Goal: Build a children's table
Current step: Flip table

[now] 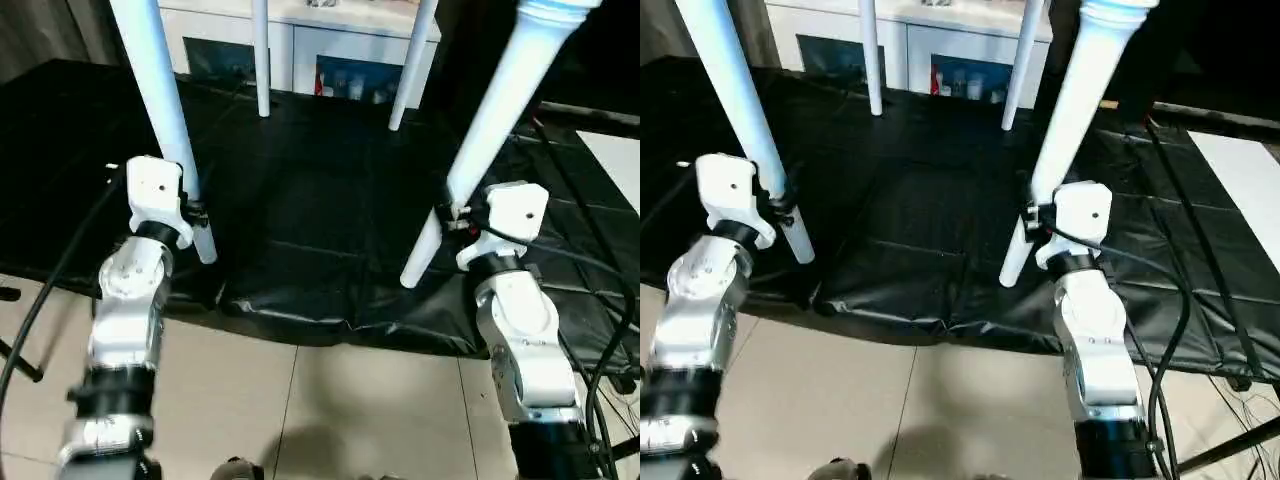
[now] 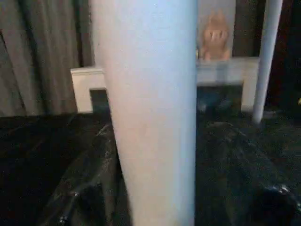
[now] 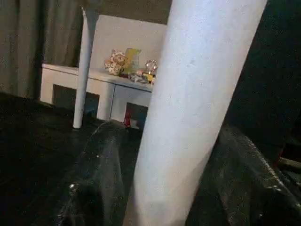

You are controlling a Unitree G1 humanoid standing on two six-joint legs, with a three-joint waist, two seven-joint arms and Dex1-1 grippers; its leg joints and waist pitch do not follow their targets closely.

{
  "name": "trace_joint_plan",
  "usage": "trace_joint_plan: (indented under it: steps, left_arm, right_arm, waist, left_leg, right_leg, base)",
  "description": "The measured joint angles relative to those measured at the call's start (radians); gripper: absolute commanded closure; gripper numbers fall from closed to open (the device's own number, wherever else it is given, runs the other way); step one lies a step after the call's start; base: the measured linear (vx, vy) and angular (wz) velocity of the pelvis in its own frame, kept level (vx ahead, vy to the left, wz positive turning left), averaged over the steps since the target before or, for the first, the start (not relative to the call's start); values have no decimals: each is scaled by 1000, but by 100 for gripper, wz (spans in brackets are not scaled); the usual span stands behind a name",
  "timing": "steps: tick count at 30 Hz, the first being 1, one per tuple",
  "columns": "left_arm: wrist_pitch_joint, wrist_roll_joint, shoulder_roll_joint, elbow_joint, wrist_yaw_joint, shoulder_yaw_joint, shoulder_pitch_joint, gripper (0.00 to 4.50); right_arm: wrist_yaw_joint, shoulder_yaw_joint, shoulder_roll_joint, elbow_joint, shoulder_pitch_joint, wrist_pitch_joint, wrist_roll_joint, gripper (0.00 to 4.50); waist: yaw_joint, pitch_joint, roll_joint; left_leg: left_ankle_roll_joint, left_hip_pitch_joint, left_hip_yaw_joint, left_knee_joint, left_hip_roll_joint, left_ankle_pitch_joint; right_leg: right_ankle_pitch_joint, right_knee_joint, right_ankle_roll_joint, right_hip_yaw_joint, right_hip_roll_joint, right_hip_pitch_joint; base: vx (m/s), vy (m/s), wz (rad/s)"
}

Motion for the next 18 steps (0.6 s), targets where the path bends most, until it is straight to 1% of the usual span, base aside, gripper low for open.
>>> trace_joint_plan:
  steps: [3, 4, 6, 7, 10, 14, 16, 18]
  left_arm:
    - [7, -34, -20, -97, 1, 0, 29, 112]
    - [8, -42, -23, -134, 1, 0, 45, 100]
    - [16, -42, -23, -168, 1, -1, 61, 80]
    - [18, -42, -23, -194, 3, -1, 81, 76]
    - [48, -42, -23, -238, 13, 0, 120, 67]
    - [51, -43, -23, -268, 22, 1, 172, 67]
    - [45, -55, -46, -290, 33, 14, 204, 67]
    - [35, -62, -58, -310, 44, 18, 240, 67]
  right_arm:
    - [-9, 1, 5, -33, 45, -19, -2, 124]
    - [-13, 1, 9, -54, 65, -26, -2, 113]
    - [-23, 1, 10, -77, 83, -29, -13, 92]
    - [-33, 2, 11, -101, 101, -46, -27, 90]
    - [-47, -6, 28, -140, 126, -99, -29, 90]
    - [-20, -4, 50, -199, 160, -143, 28, 90]
    - [-8, 2, 58, -211, 187, -157, 53, 90]
    - [-4, 5, 64, -217, 212, -159, 63, 90]
  waist:
    - [0, 0, 1]
    - [-1, 0, 3]
    - [-3, 0, 4]
    - [-3, -1, 6]
    - [-6, -2, 8]
    - [-9, -5, 14]
    - [-9, -6, 16]
    - [-10, -6, 16]
  left_leg:
    - [0, 0, 0, 0, 0, 0]
    - [0, 1, 0, 0, 0, 0]
    - [0, 0, 0, 0, 0, 0]
    - [0, 1, 0, 0, 1, 0]
    - [0, 1, -1, -1, 1, 0]
    - [0, 2, -1, -1, 1, 0]
    - [0, 2, -1, -1, 1, 0]
    - [0, 2, -1, -1, 1, 0]
  right_leg:
    - [0, 1, 0, 0, 0, 0]
    - [0, 1, 0, 0, 0, 0]
    - [0, 2, 0, 0, 1, -1]
    - [0, 2, 0, 0, 1, -1]
    - [0, 2, 0, 0, 1, -1]
    - [0, 2, 0, 0, 2, -1]
    - [0, 1, 0, 0, 2, -1]
    - [0, 1, 0, 0, 2, -1]
  base:
    - [0, 0, 0]
    - [0, 0, 0]
    - [0, 0, 0]
    - [0, 0, 0]
    - [0, 0, 0]
    - [0, 0, 0]
    - [0, 0, 0]
    - [0, 0, 0]
